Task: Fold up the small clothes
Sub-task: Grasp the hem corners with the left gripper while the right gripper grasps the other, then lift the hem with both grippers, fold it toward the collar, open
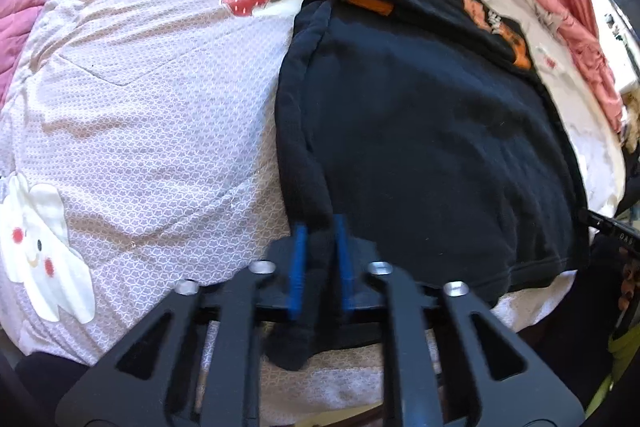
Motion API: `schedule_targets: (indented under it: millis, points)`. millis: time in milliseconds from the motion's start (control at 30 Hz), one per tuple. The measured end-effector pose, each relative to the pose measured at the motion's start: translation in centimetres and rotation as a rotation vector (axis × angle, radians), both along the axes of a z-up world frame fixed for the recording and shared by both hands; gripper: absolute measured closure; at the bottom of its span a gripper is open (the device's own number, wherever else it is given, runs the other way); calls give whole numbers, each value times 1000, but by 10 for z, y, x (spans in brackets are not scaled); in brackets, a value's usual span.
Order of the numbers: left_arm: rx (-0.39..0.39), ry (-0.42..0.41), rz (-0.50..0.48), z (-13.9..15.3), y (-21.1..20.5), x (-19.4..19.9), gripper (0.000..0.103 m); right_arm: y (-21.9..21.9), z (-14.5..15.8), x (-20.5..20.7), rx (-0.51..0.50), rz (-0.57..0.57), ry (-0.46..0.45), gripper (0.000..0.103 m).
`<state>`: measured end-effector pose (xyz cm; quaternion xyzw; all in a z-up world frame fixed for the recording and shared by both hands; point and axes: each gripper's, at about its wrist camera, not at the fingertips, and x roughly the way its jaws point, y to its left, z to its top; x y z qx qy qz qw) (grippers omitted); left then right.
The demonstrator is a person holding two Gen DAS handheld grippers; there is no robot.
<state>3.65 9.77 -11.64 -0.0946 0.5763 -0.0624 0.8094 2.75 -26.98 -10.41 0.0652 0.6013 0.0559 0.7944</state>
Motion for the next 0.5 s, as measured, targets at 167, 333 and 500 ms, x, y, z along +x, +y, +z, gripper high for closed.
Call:
schedule_targets:
  millis: [167, 333, 500]
  points:
    - [-30, -21, -5, 6, 1, 0, 98, -6, -13, 2, -13, -31, 60, 87]
    - [-25, 4, -22, -1, -4, 1, 96, -5, -25, 4, 2, -26, 118, 72]
    - [-22, -14, -51, 0, -13, 1, 96, 7, -26, 5, 16, 17, 117, 89]
